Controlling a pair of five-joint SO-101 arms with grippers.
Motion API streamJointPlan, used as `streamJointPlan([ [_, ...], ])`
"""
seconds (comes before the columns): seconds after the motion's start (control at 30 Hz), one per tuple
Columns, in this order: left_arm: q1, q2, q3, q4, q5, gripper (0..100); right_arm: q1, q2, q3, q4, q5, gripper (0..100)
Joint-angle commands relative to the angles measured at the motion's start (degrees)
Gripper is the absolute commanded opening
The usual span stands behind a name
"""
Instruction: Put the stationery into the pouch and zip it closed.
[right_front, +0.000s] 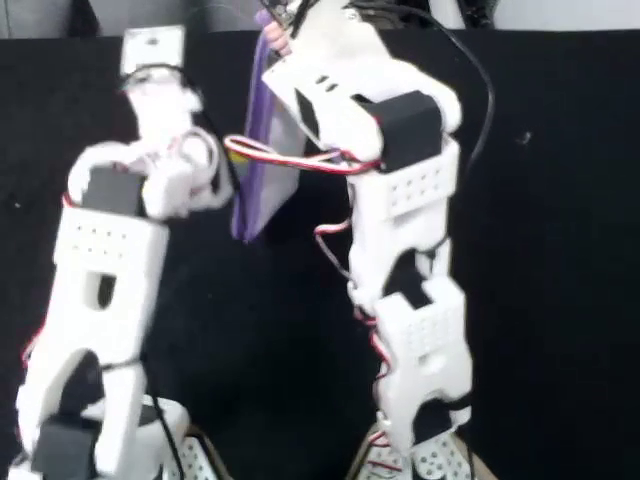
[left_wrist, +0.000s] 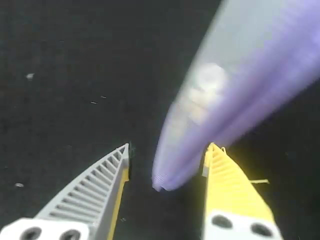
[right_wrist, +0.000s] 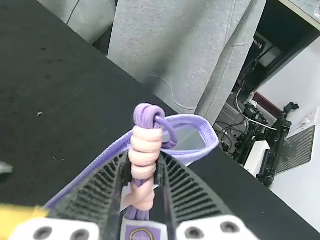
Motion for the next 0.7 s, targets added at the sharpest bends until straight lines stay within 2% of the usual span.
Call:
streamJointPlan([
  [0.0, 2.77, -9.32, 6.11, -5.1, 0.44, 24, -0.79, -1.1, -2.77, 0.18, 0.44, 1.1],
  [0.27, 2.77, -24.62, 34.24, -35.96, 0.09, 24, -0.62, -1.1, -2.86, 1.05, 0.53, 1.1],
  [0.4, 3.21, -29.54, 44.18, -49.49, 0.44, 24, -0.62, -1.1, -2.86, 1.05, 0.53, 1.1],
  [0.47, 3.21, -30.68, 45.32, -51.96, 0.53, 25, -0.62, -1.1, -2.86, 1.23, 0.53, 1.1],
  [0.67, 3.21, -28.84, 43.47, -52.66, 0.62, 30, -0.62, -1.1, -2.86, 1.23, 0.53, 1.1],
])
